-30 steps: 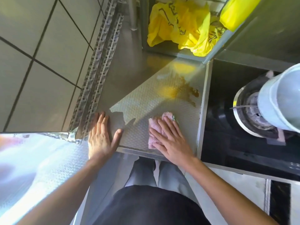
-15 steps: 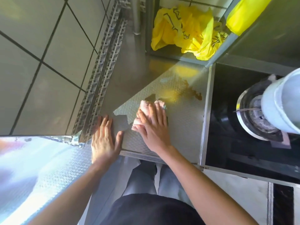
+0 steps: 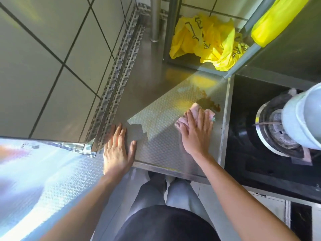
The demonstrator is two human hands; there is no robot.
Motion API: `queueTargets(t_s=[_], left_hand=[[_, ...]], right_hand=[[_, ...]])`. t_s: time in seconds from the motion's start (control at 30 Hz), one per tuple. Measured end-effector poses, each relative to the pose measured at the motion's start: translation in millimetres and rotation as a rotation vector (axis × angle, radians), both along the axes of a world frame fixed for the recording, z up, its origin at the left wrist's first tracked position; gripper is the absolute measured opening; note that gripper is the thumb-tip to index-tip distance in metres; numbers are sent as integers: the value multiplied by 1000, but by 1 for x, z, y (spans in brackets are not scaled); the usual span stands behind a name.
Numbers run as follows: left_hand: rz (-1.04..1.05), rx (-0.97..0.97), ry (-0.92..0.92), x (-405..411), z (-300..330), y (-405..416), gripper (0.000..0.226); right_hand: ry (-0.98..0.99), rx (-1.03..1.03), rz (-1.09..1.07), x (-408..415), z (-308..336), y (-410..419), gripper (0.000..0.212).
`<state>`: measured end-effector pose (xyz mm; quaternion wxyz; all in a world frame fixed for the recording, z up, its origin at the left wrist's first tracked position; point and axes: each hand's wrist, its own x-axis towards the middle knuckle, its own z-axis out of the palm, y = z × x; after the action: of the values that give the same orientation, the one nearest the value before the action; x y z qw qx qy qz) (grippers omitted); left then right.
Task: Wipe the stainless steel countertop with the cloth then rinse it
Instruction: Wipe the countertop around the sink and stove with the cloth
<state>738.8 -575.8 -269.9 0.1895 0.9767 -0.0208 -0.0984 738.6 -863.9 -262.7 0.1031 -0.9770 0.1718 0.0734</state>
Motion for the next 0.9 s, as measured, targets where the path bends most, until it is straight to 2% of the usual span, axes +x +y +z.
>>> queueTargets(t_s=[0.07, 0.23, 0.3, 0.43, 0.5, 0.6, 0.77, 0.8, 0.83, 0.9], left_hand=[[5, -33, 25, 1, 1, 2, 73], [15, -215, -20, -2, 4, 9, 84], [14, -234, -18, -4, 6, 10, 87], [19, -205, 14, -2, 8, 11, 87], [27, -179, 30, -2, 8, 10, 88], [24, -150, 30, -2, 7, 9, 91], [49, -152, 29, -2, 5, 5, 99], [60, -173, 27, -3, 5, 4, 100], [61, -198, 31, -5, 6, 6, 101], [59, -234, 22, -6, 11, 5, 103]], right_hand=[[-41, 27, -1, 30, 0, 46, 57], [-204, 136, 455, 25, -8, 129, 51], [-164, 139, 615, -1, -11, 123, 55], [-104, 77, 878, -37, -13, 49, 60], [-82, 25, 868, -31, -10, 13, 61], [-77, 23, 726, -1, -5, -3, 59], [-214, 44, 130, 65, -2, 81, 52], [-205, 69, 82, 74, 0, 103, 52], [-188, 89, 113, 79, 1, 125, 54], [-194, 95, 308, 80, 0, 153, 59]])
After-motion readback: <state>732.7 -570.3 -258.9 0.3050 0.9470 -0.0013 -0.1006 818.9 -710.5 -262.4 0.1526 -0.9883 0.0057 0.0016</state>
